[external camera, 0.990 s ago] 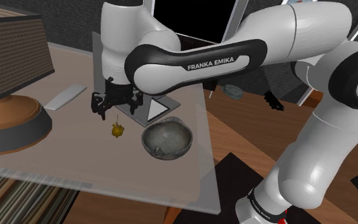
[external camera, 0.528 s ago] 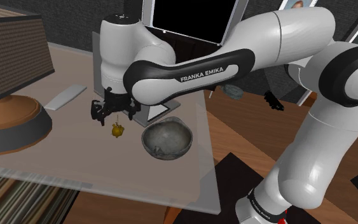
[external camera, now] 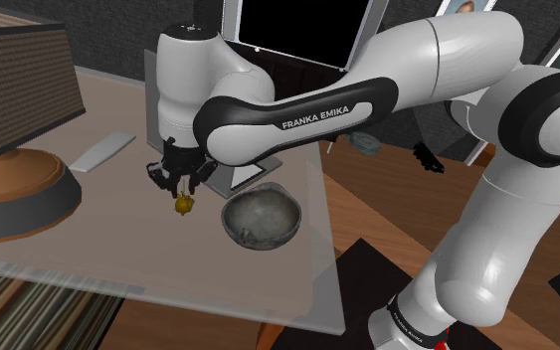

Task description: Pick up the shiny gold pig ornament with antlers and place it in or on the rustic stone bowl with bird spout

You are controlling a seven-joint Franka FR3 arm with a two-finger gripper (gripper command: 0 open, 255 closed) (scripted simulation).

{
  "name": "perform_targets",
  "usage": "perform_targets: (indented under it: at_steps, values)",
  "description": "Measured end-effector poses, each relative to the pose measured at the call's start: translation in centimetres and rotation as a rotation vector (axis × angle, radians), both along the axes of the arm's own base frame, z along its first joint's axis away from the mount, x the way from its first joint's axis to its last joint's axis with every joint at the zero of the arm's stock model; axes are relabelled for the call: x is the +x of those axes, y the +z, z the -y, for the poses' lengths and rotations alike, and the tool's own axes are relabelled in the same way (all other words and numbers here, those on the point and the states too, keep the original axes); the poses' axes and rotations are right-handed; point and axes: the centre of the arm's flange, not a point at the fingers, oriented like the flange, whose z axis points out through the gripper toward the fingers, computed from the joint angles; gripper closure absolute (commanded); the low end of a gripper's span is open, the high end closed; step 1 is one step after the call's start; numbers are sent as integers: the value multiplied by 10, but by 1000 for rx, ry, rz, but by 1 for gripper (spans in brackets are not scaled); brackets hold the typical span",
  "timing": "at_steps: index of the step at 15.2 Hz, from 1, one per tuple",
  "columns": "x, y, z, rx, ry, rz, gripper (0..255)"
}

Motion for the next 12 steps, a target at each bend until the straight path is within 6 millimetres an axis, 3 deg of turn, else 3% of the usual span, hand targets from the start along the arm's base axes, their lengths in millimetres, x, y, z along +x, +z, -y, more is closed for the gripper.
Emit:
perform_targets:
  at_steps: [8,12]
  values:
    - [0,0,0,0,0,0,255]
    - [0,16,-1,0,0,0,255]
